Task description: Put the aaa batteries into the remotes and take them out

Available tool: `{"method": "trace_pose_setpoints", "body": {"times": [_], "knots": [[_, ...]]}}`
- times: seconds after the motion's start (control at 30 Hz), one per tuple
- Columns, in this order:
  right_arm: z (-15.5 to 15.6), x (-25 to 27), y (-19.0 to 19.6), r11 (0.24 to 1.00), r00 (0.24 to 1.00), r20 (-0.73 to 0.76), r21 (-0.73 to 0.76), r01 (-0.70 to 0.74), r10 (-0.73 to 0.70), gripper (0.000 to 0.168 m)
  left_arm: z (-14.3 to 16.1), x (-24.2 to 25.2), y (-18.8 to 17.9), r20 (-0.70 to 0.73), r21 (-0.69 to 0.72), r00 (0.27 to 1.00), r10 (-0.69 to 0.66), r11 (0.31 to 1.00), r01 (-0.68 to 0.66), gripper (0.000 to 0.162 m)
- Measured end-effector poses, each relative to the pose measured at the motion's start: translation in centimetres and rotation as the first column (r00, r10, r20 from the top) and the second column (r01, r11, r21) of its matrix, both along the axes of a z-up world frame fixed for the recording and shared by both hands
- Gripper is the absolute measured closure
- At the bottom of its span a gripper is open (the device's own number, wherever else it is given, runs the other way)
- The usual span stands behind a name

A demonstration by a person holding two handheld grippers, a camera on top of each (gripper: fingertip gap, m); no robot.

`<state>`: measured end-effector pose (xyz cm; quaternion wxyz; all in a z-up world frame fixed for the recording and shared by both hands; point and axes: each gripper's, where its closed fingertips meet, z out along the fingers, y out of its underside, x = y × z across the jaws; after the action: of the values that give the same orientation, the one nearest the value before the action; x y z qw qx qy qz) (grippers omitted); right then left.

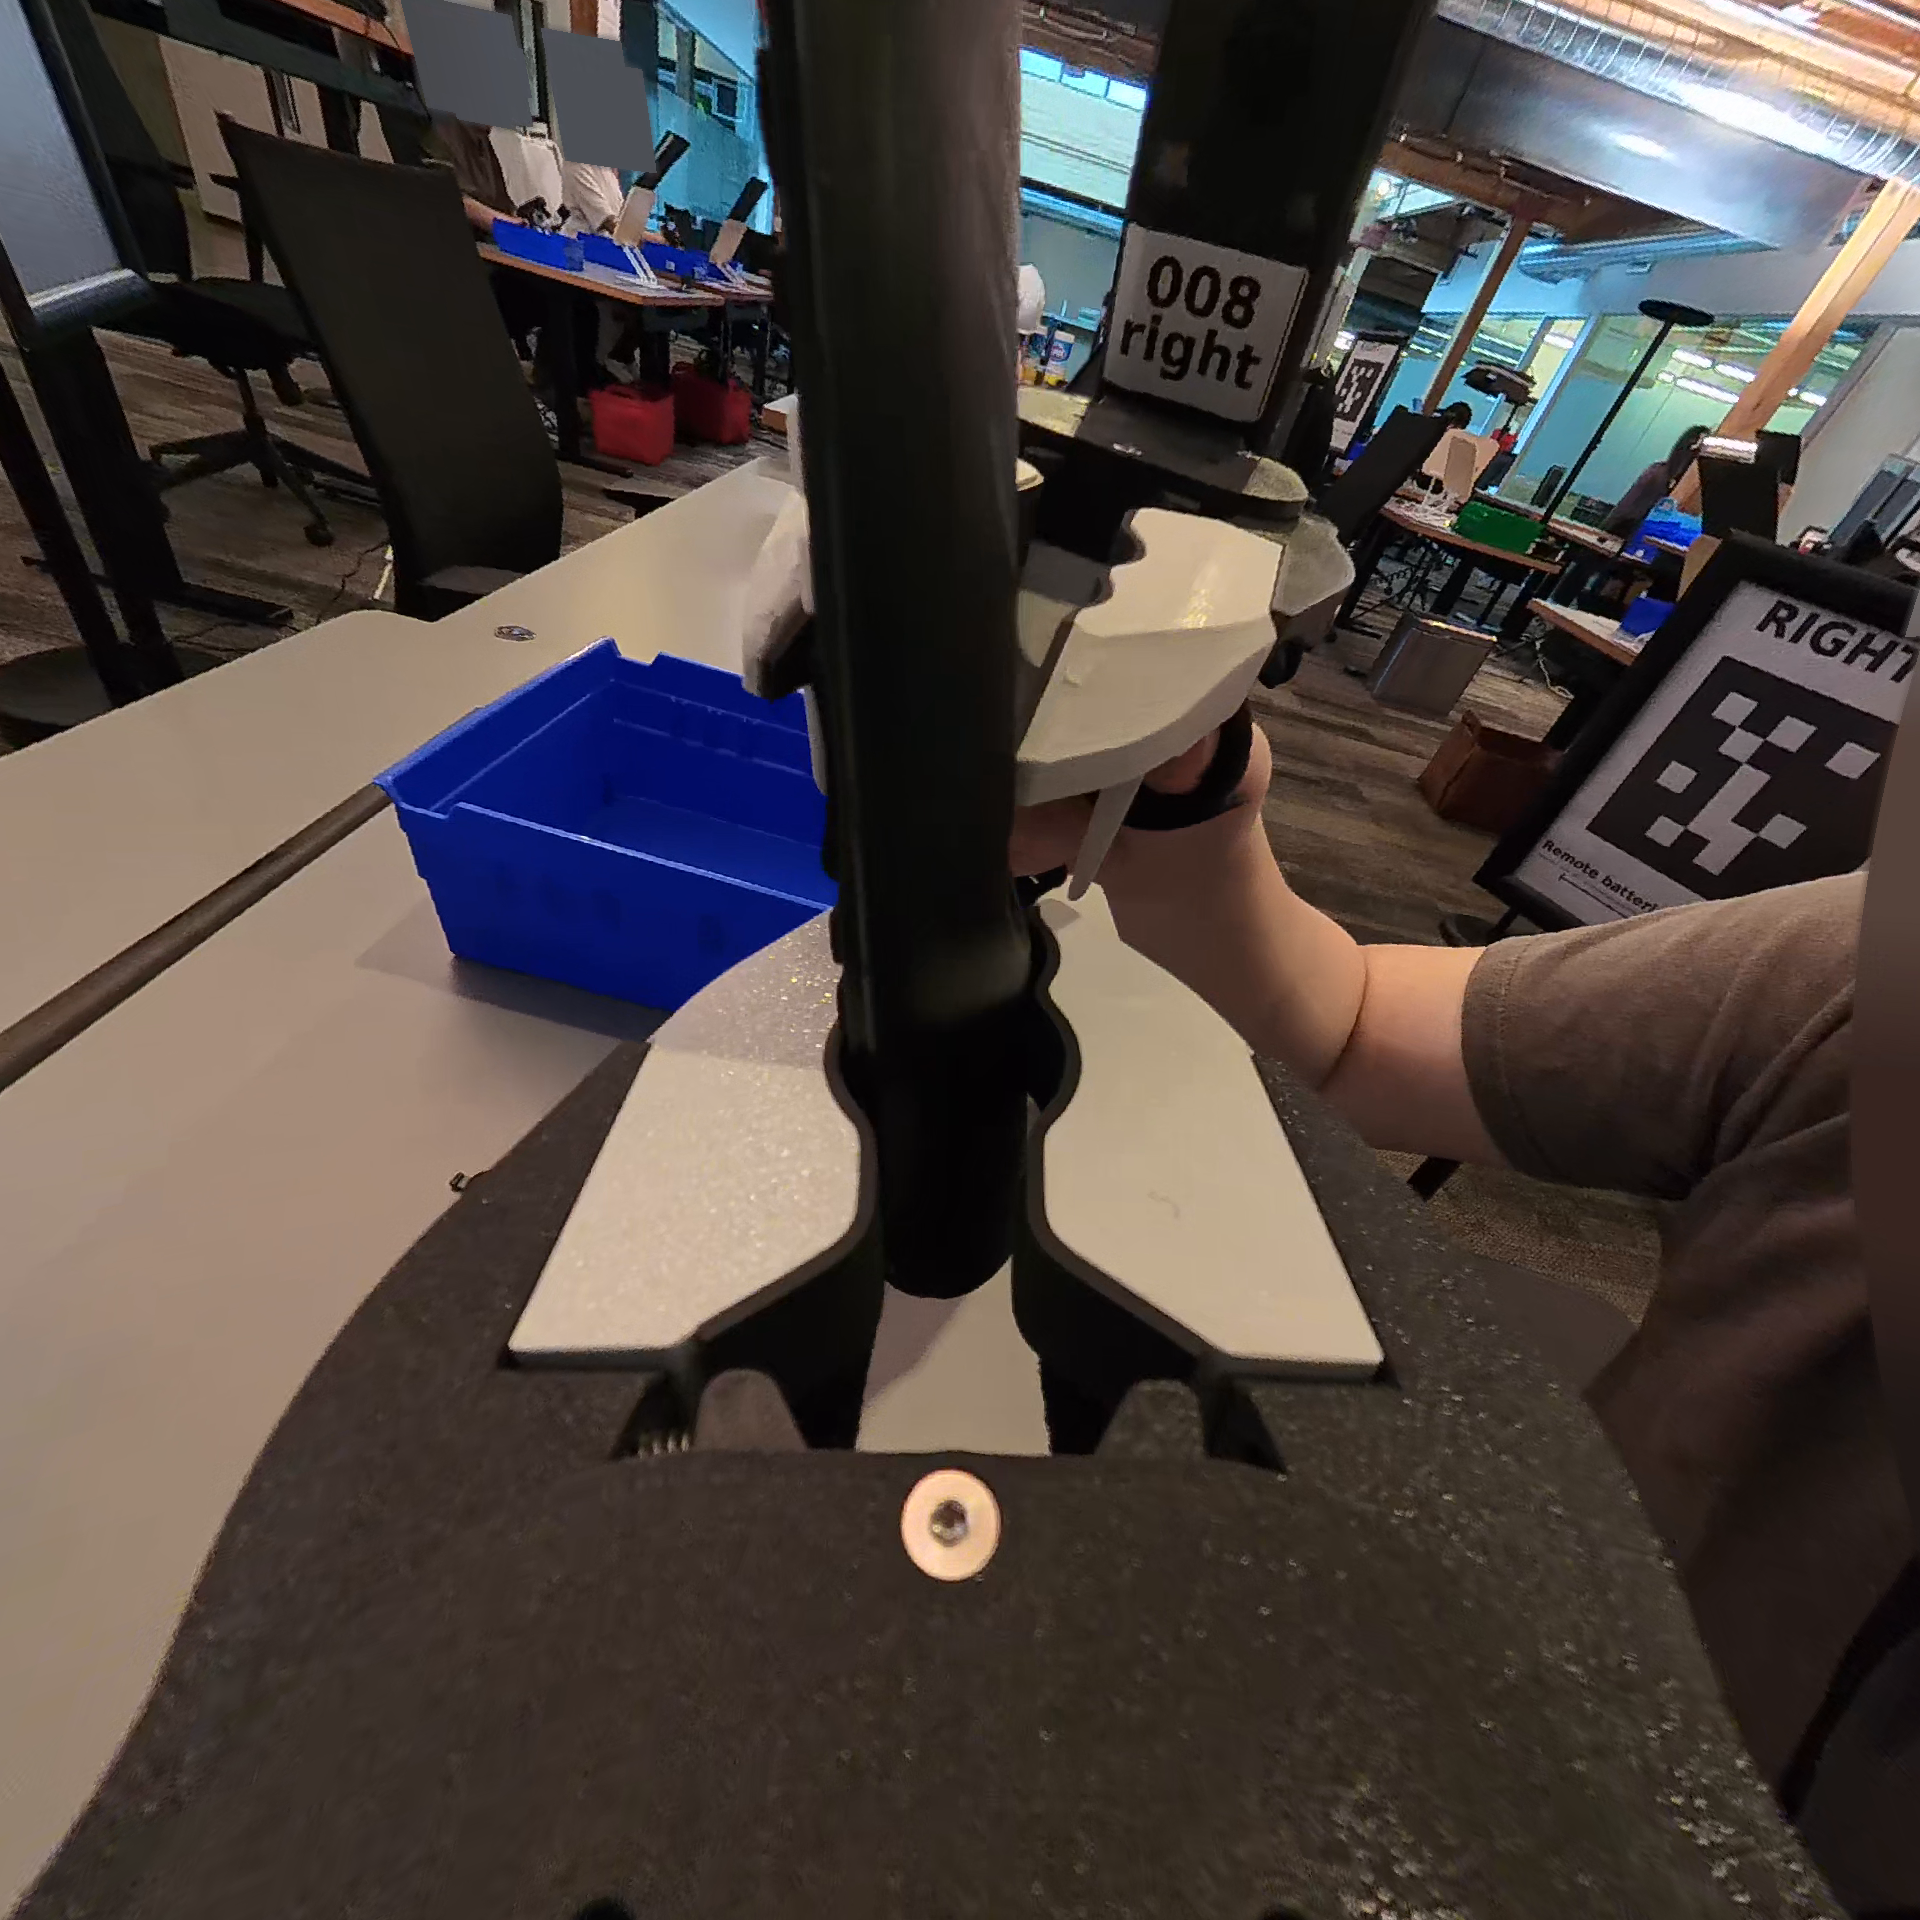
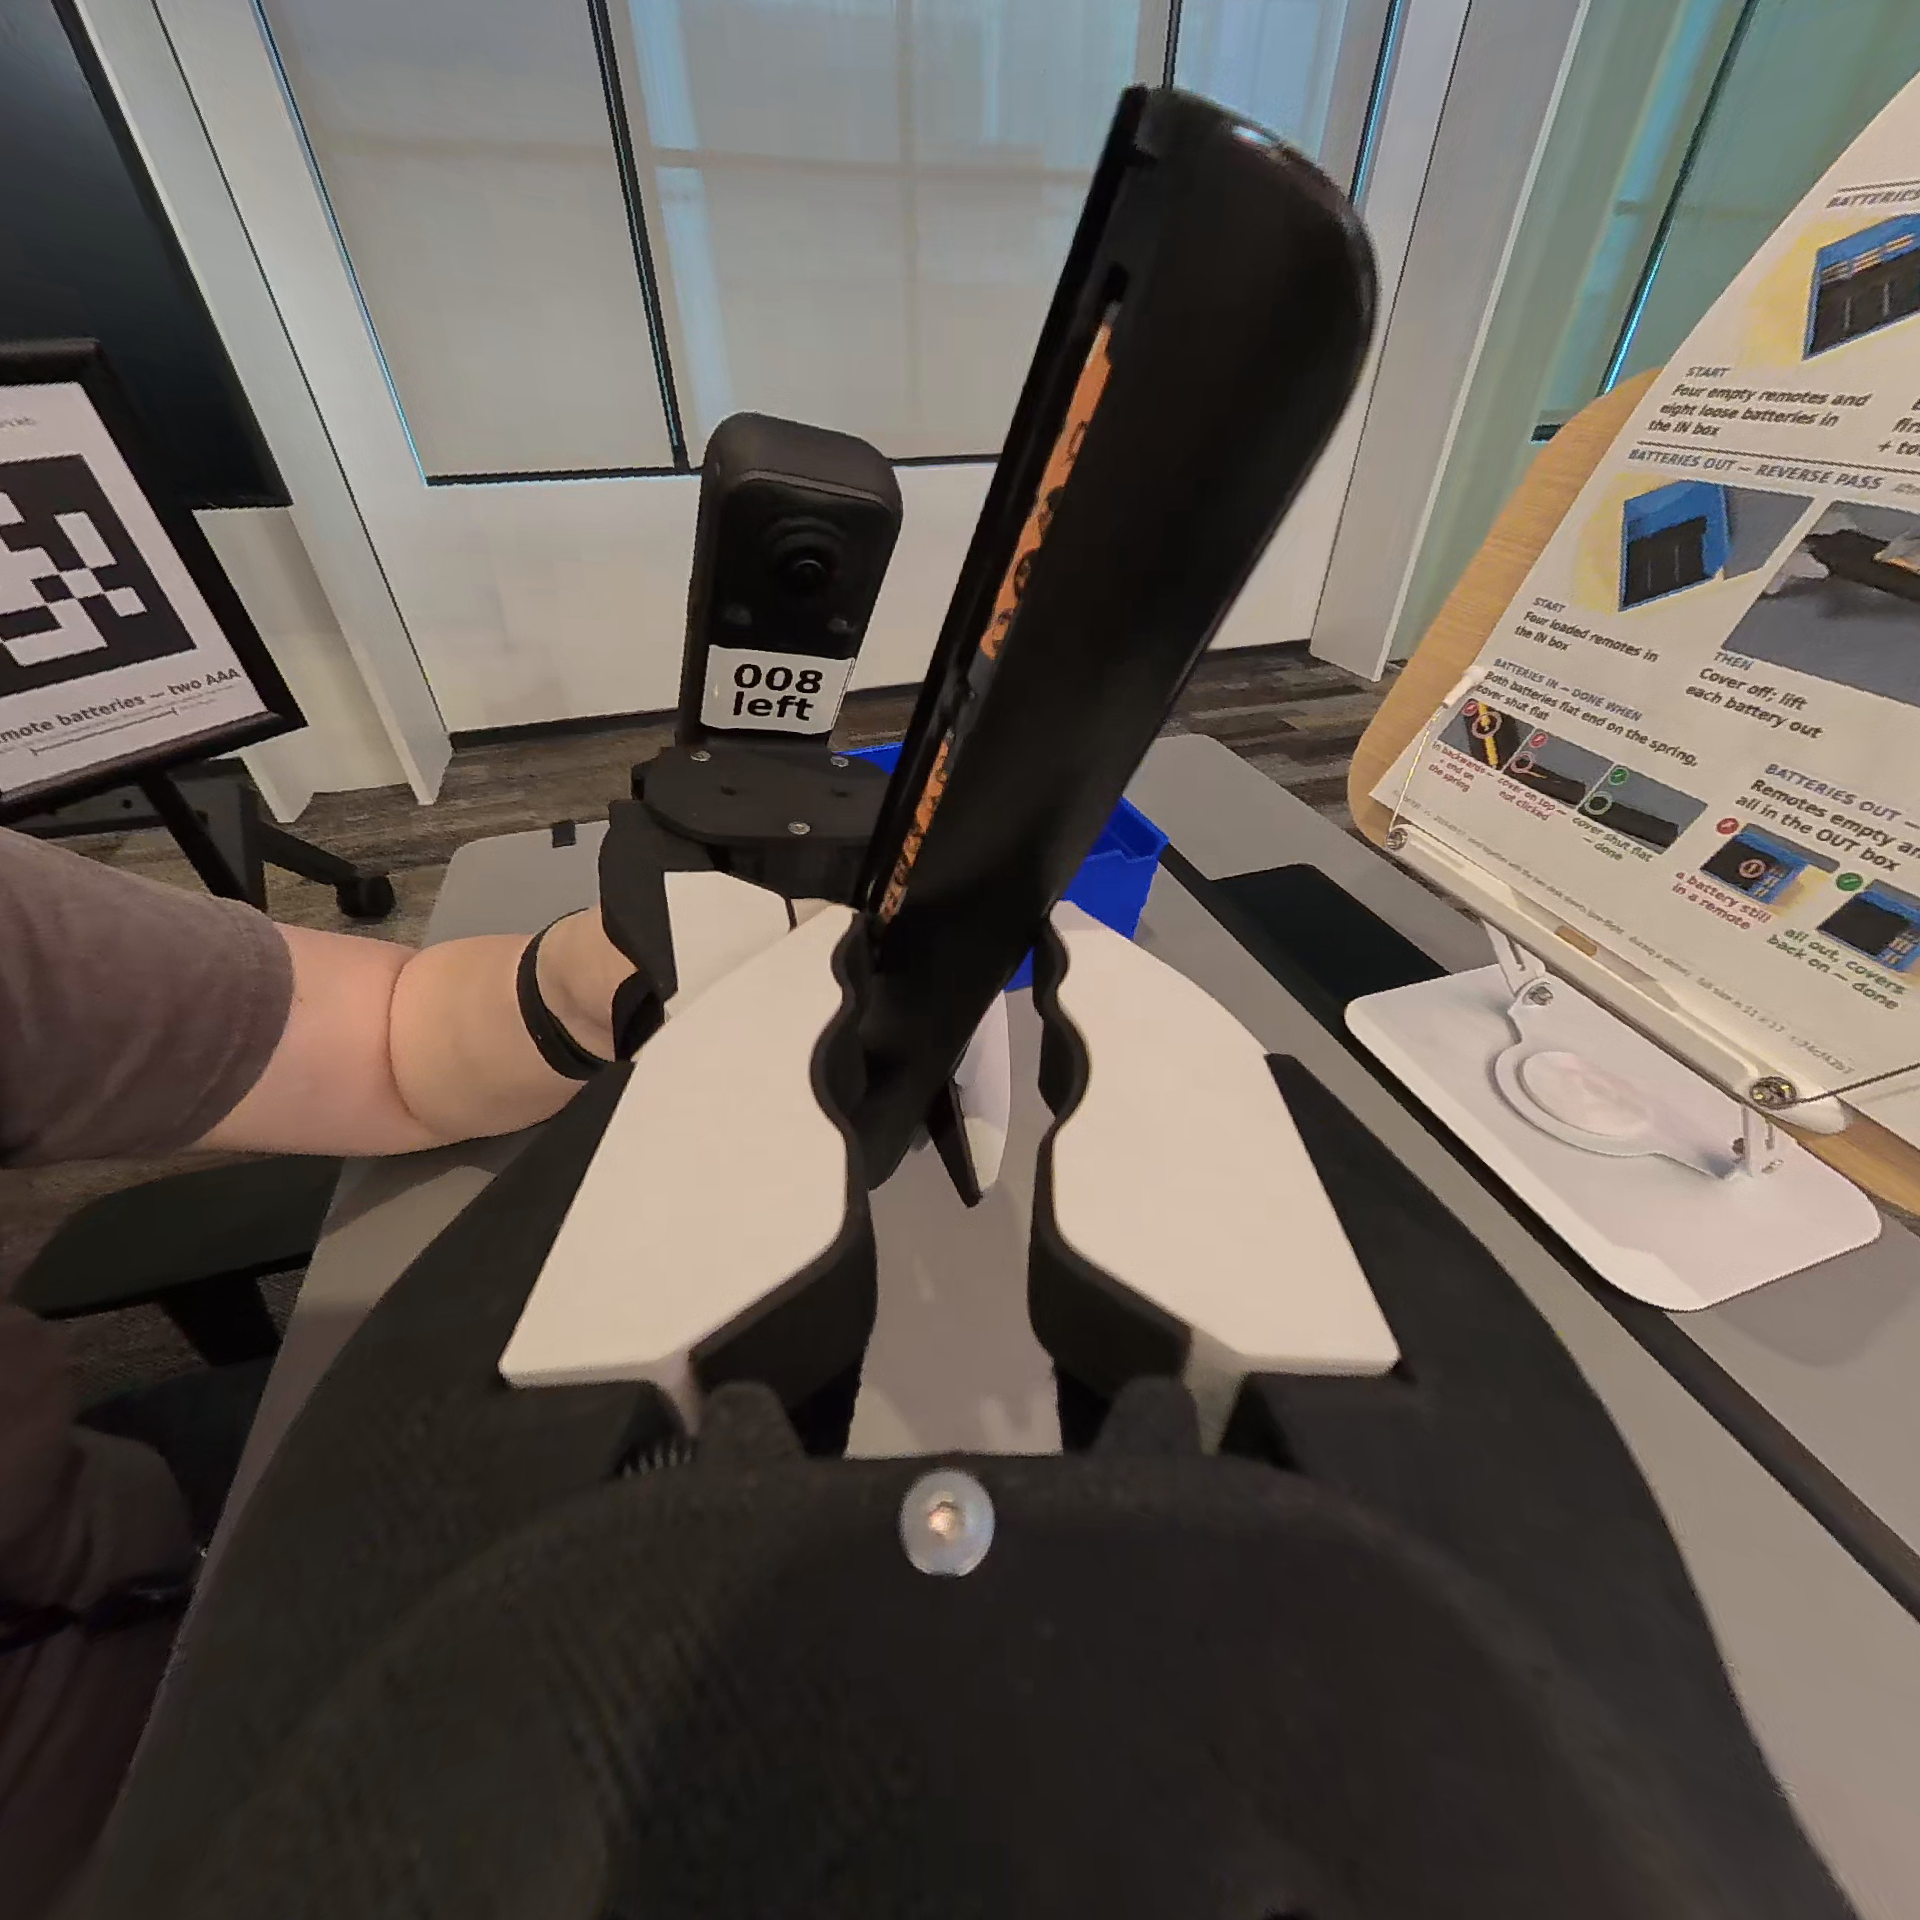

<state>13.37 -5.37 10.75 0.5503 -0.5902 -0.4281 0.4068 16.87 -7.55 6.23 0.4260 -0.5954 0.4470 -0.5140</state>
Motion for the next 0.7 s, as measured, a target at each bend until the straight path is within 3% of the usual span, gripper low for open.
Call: {"method": "trace_pose_setpoints", "body": {"times": [0.2, 0.53, 0.7], "knots": [[-0.17, -0.02, 0.32, 0.999, 1.000, -0.013, -0.033, 0.006, -0.006, 0.137, -0.29, 0.07, 0.07, -0.006, -0.052, 1.000, 0.005, 0.999, -0.005, 0.137], [0.17, -0.18, -0.28, 0.992, 0.998, 0.048, 0.116, 0.043, -0.049, 0.136, -0.40, 0.20, 0.13, -0.025, 0.065, 1.000, 0.019, 0.998, -0.017, 0.137], [0.33, -0.15, -0.56, 0.992, 0.998, 0.051, 0.121, 0.035, -0.041, 0.136, -0.30, 0.20, -0.04, -0.034, 0.090, 0.999, 0.022, 0.996, -0.019, 0.137]]}}
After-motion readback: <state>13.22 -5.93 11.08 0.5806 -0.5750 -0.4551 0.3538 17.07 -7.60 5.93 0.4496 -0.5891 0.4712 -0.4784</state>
